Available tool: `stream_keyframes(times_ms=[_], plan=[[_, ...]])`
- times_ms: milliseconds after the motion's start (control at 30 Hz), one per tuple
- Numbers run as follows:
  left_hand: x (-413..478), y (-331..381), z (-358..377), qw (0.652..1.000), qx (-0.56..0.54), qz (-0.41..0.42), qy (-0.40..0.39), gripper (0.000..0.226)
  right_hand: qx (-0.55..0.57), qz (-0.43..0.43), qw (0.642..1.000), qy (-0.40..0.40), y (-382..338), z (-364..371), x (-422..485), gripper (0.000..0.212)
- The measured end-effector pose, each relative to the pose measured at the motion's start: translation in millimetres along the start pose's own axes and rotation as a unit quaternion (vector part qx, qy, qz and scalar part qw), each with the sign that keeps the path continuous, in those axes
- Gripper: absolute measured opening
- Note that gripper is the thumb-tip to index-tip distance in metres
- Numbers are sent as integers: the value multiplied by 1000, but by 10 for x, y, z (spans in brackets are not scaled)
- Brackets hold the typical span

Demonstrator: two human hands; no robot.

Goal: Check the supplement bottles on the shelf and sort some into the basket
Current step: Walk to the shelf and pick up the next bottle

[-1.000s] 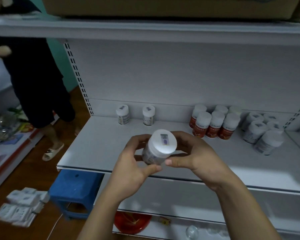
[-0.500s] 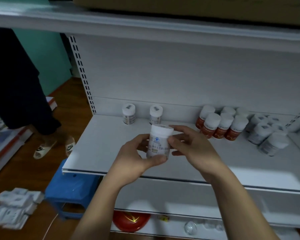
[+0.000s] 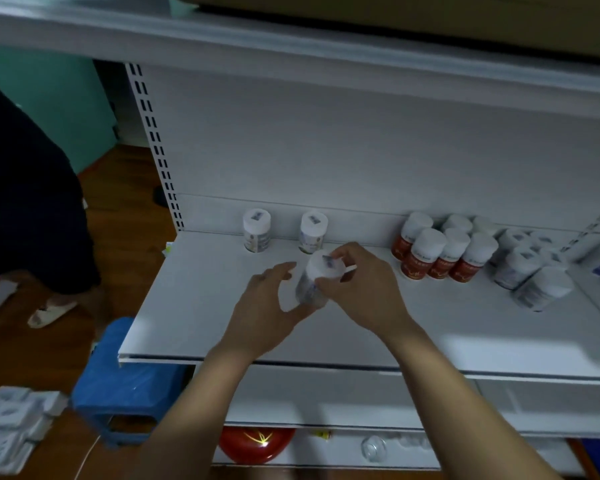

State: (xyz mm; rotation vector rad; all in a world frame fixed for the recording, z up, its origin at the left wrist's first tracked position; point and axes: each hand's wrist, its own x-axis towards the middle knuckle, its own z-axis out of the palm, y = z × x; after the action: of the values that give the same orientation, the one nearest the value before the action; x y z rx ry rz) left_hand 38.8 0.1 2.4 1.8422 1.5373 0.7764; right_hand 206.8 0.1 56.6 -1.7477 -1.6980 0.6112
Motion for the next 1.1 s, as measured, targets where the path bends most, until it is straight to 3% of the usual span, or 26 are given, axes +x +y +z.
stream_keyframes(times_ms=[167,333,600,933,1100], plan=[[204,-164,-209,978,201,-9,-59,74,-51,49,997,38,315,45,535,36],[411,-179,-344,959,278,9,-56,74,-73,84,993,49,508,116,986,36],[512,-198,-456,939,340,1,-44,73,-79,107,990,44,519,242,1359,36],[533,-331,-519,945,324,-31,-34,73,-63,87,992,62,409,407,1372,34],[532,-387,-562,949,310,-44,-34,72,-141,79,987,2,300,369,1368,42]])
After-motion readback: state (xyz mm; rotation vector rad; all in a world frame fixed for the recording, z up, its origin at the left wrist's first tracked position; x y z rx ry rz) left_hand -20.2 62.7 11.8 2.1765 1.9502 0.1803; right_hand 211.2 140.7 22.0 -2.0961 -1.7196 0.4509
